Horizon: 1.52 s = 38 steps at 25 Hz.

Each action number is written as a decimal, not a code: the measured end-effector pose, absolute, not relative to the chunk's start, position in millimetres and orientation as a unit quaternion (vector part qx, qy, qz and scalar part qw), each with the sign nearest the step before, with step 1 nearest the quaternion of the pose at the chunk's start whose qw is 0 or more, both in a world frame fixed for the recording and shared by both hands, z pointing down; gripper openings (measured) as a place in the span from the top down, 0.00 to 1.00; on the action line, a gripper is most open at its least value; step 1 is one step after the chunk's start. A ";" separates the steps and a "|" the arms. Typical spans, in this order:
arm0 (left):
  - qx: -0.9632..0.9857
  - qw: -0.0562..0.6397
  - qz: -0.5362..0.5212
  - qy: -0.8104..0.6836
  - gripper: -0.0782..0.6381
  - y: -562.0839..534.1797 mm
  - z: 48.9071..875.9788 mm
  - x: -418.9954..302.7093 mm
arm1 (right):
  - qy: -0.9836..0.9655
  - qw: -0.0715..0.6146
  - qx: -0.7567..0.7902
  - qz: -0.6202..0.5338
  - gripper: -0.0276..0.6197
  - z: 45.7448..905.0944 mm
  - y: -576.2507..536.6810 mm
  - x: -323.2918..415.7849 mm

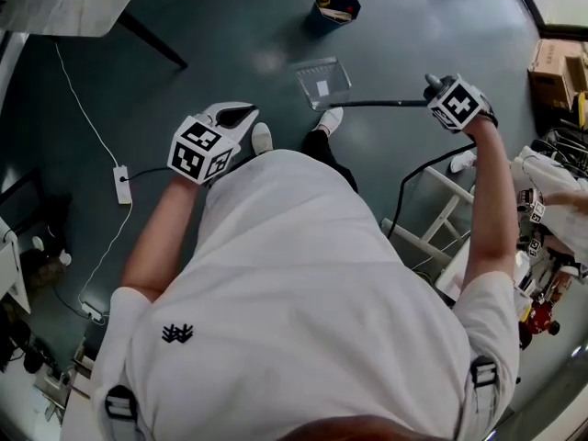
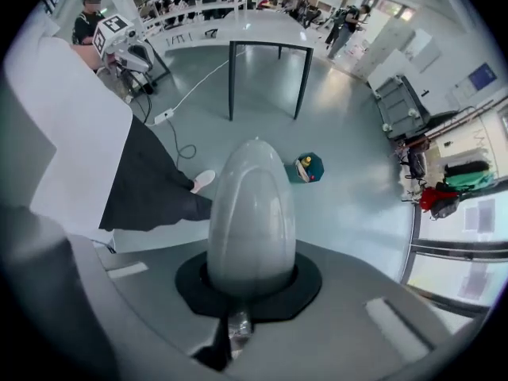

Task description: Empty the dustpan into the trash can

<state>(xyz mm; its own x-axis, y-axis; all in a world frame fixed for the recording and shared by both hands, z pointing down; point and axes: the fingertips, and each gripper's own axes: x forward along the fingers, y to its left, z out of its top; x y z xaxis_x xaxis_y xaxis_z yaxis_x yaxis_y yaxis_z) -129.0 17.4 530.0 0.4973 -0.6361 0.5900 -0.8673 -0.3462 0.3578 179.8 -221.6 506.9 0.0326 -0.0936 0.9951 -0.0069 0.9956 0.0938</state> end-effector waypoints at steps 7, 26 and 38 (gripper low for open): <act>0.808 0.322 0.179 -0.461 0.81 8.9 530.4 -119.9 | -0.766 0.624 0.146 0.055 0.96 529.1 -159.2 156.1; 0.810 0.324 0.187 -0.452 0.81 2.5 531.2 -107.7 | -0.794 0.554 0.233 0.084 0.96 545.2 -127.5 146.5; 0.810 0.322 0.191 -0.452 0.81 -0.5 531.4 -114.7 | -0.798 0.555 0.224 0.069 0.96 536.2 -137.0 137.4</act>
